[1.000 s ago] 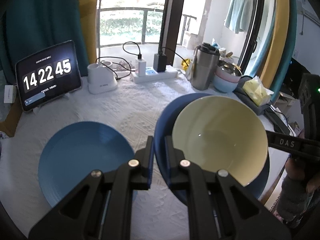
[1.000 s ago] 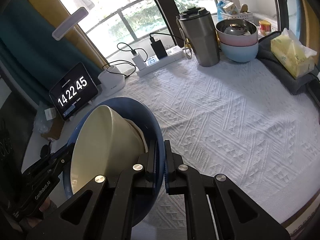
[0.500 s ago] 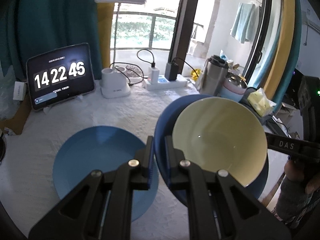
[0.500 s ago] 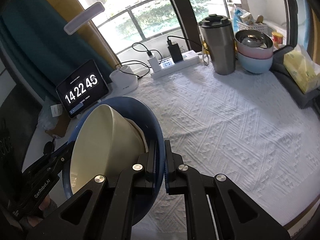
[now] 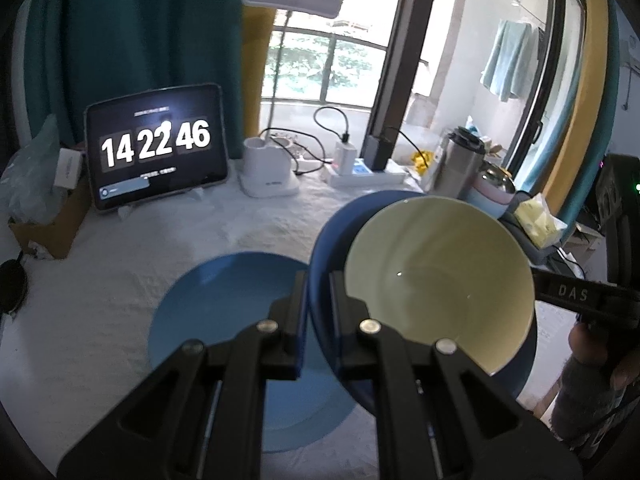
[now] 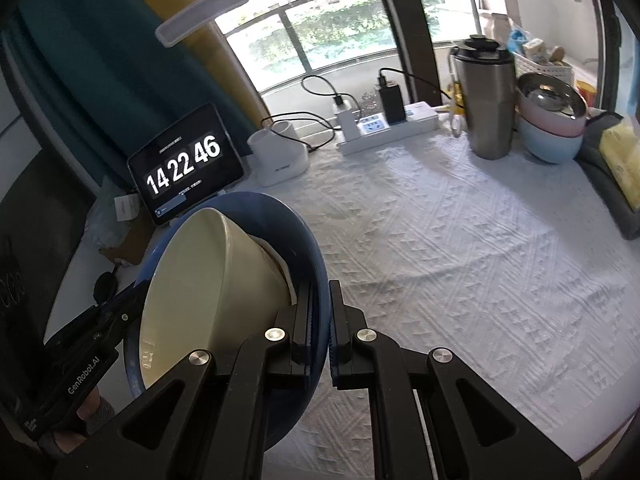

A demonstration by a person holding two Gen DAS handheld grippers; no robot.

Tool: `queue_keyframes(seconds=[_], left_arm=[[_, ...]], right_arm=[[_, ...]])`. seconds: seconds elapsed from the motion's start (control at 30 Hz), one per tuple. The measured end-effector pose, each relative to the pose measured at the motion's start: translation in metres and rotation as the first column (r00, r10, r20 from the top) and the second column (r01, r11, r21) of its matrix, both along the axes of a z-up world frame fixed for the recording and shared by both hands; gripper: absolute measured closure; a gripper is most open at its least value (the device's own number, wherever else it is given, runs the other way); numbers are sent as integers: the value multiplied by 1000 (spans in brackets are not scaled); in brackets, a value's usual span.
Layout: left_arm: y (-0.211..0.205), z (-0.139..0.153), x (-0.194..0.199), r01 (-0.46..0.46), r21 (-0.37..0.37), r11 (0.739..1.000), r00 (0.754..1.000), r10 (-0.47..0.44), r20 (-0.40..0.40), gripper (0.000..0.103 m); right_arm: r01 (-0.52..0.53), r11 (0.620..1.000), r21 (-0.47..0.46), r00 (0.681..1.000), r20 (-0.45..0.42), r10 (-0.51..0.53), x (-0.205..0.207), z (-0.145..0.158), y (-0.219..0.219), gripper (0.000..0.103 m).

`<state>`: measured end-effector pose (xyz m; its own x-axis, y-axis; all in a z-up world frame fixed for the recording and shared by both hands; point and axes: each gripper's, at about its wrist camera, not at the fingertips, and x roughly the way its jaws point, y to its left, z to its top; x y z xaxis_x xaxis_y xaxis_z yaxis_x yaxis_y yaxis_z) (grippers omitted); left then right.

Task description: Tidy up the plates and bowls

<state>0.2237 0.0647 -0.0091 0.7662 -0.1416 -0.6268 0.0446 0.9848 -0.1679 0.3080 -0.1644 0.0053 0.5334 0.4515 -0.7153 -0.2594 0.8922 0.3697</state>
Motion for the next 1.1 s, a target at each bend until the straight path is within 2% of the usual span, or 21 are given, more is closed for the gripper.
queue_keyframes(seconds=[0.83, 1.1], left_arm=[[82, -16, -6, -139, -30, 990, 990, 138, -35, 95], [98, -25, -2, -162, -29, 986, 985, 160, -57, 95]], right_arm=[[-124, 992, -30, 992, -34, 123, 17, -11, 97, 95], [-145, 989, -29, 988, -58, 143, 23, -21, 116, 95]])
